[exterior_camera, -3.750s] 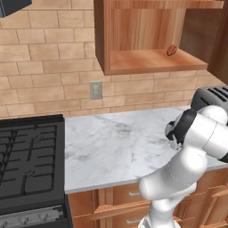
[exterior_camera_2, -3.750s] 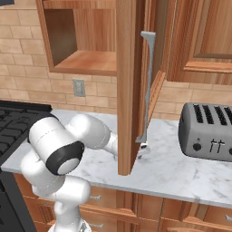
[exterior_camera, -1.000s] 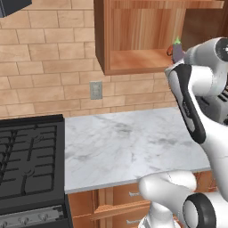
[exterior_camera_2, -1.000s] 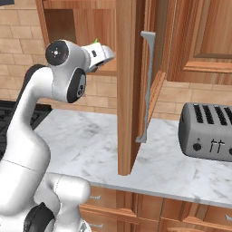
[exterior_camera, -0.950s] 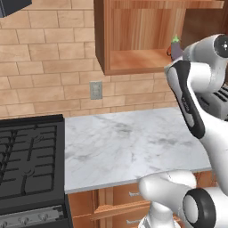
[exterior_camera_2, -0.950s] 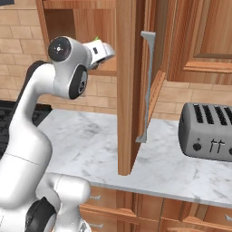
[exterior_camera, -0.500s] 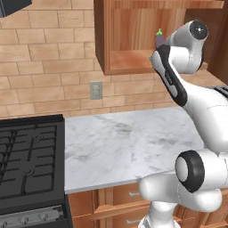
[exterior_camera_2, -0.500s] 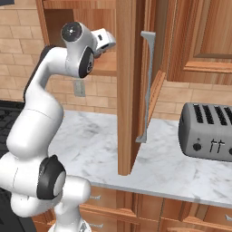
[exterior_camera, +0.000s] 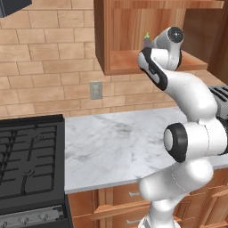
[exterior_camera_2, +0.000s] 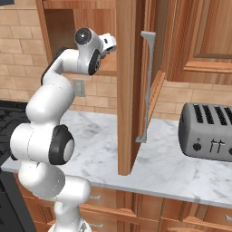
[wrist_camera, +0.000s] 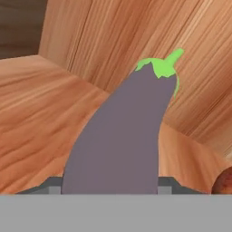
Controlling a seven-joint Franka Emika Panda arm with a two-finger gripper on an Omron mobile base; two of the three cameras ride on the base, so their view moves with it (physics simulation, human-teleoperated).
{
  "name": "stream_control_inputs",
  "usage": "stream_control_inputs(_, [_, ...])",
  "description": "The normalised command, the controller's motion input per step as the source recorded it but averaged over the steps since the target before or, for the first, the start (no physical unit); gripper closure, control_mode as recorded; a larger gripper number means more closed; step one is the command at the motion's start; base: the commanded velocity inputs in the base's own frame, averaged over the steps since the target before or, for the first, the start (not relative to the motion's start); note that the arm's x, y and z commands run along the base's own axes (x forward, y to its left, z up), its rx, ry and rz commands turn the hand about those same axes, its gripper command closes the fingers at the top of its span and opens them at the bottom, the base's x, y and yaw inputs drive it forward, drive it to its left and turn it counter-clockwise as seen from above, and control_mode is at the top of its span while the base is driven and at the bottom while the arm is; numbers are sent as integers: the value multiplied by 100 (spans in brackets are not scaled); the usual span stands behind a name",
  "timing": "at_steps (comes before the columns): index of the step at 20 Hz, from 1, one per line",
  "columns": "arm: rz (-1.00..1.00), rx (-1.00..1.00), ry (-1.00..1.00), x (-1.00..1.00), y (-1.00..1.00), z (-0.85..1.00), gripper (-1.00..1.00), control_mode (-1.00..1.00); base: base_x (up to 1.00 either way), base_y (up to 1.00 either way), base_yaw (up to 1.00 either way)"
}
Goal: Pick the sweet potato, eggplant from the counter and place them in the cabinet. Then close the cabinet.
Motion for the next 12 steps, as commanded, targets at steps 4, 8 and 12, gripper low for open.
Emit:
stream_control_inputs(4, [0,0,0,95,5,-6,100,-100,0,0,0])
stream_control_inputs(8, [0,0,0,81,10,-3,-100,-100,0,0,0])
stream_control_inputs(12, [0,0,3,6,6,-16,-100,-100,0,0,0])
